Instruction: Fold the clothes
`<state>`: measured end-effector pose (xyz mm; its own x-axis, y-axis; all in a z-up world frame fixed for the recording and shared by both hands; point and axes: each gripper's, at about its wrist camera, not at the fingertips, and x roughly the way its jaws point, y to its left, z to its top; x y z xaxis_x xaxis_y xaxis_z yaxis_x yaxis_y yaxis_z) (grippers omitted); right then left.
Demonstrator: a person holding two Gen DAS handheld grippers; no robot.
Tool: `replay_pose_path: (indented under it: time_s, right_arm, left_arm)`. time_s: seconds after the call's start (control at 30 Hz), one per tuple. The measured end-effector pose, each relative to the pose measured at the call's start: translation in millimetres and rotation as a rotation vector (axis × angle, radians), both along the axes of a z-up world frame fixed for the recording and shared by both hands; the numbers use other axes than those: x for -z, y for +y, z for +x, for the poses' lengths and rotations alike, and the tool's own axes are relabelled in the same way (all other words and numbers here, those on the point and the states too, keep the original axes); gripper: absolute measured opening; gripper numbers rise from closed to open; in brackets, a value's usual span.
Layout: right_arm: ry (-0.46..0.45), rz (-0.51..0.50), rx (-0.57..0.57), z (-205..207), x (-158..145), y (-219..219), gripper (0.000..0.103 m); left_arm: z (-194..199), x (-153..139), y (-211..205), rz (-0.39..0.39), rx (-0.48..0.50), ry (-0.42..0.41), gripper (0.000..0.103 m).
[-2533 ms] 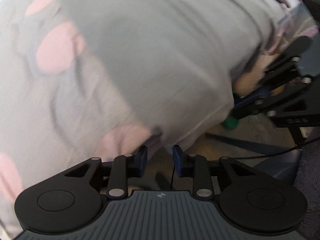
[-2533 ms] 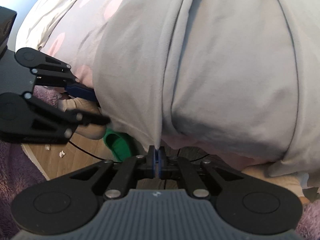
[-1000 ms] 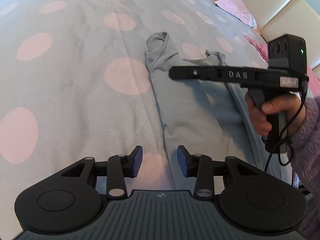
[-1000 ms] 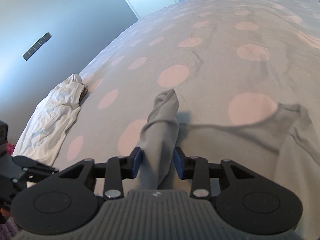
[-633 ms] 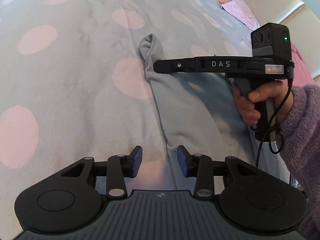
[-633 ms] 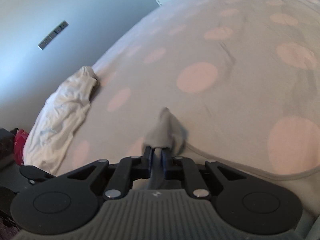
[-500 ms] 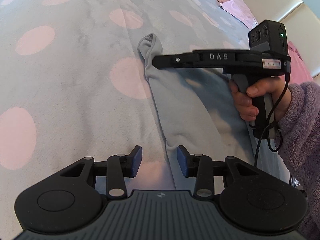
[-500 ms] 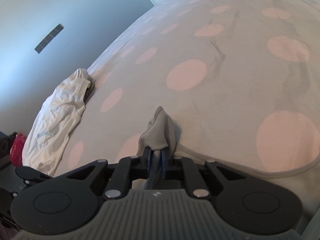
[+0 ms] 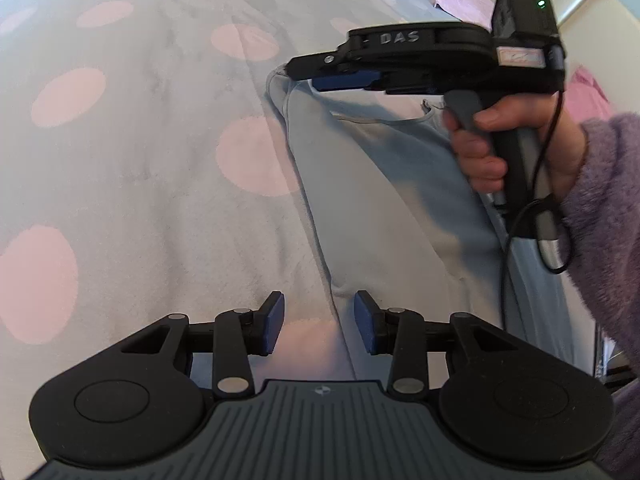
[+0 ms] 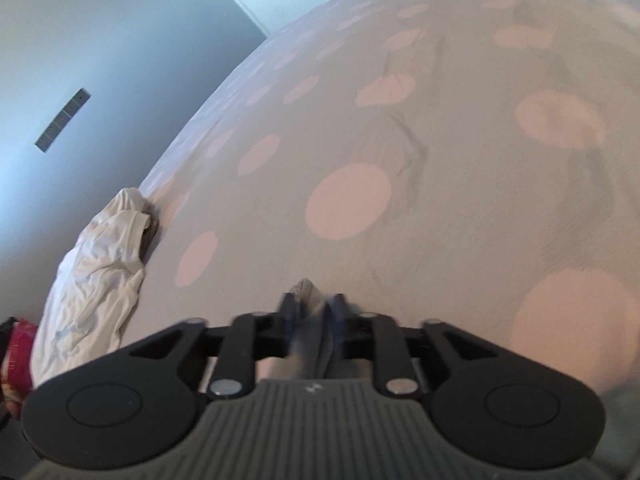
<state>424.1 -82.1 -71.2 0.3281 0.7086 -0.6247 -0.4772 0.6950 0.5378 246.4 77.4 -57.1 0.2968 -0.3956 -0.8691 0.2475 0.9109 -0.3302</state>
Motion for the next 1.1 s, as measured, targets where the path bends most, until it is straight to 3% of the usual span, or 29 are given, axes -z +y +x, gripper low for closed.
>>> replay_pose_path:
  time_s: [0.2, 0.37, 0.47, 0.63, 0.9, 1.1]
  right_arm:
    - [-0.003, -0.018, 0.01, -25, -32, -32, 0.042]
    - [-0.006, -0.101, -0.009, -67, -61, -63, 0.046]
    - [-0.022, -0.158, -0.062, -109, -80, -86, 0.048]
    - [-0.055, -0.249, -0.109, -193, -101, -122, 0.048]
    - [-0.07, -0.376, -0.031, -338, -72, -143, 0.047]
    - [-0.052, -0.42, -0.065, -401, -45, -155, 0.044]
  left_arm:
    - [-13, -15, -10, 0.027, 0.025, -0.038, 0.035]
    - [-29, -36, -19, 0.025, 0.026, -0.117, 0.035]
    - [-44, -52, -23, -0.005, -0.001, -0.188, 0.035]
    - [-66, -66, -33, -0.03, 0.013, -0.209, 0.035]
    - [-102, -74, -61, 0.002, 0.087, -0.177, 0.035]
    - [-134, -66, -73, 0.006, 0.105, -0.168, 0.034]
